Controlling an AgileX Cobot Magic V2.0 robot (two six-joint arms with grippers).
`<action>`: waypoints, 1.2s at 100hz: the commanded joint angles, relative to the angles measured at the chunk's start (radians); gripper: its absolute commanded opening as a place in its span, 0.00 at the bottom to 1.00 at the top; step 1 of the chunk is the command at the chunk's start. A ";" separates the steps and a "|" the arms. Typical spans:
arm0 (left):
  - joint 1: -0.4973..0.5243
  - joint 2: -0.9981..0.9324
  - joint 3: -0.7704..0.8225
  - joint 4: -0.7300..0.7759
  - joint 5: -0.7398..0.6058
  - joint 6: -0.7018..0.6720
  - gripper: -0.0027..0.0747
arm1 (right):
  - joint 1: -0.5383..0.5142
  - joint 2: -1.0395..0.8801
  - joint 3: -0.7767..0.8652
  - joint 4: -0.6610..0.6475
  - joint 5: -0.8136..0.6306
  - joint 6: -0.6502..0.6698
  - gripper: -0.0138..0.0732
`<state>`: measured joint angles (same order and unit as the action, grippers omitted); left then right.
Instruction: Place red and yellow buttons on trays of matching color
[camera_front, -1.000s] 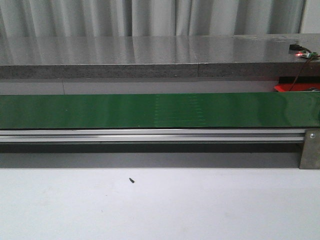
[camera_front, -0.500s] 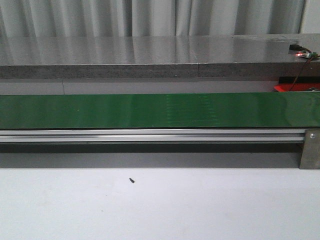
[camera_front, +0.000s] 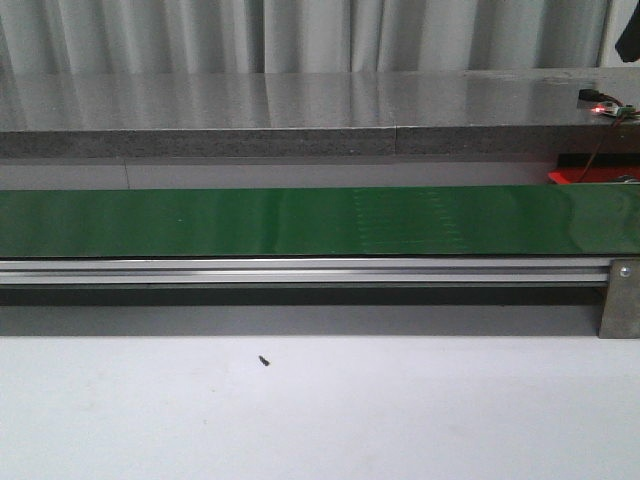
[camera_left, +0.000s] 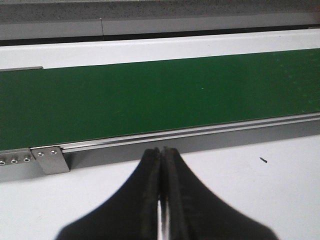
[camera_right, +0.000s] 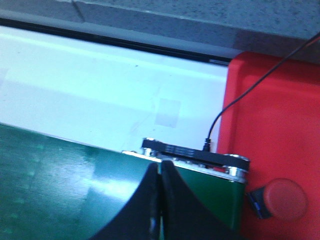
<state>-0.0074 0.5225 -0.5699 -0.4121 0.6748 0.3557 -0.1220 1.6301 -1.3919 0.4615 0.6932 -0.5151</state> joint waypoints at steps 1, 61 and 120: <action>-0.007 0.003 -0.029 -0.032 -0.062 0.001 0.01 | 0.016 -0.084 0.021 0.034 -0.065 -0.011 0.09; -0.007 0.003 -0.029 -0.032 -0.062 0.001 0.01 | 0.031 -0.546 0.640 0.040 -0.548 -0.012 0.09; -0.007 0.003 -0.029 -0.032 -0.067 0.001 0.01 | 0.077 -1.002 0.917 0.072 -0.573 -0.012 0.09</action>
<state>-0.0074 0.5225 -0.5699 -0.4121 0.6748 0.3557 -0.0447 0.6965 -0.4676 0.5112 0.1781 -0.5173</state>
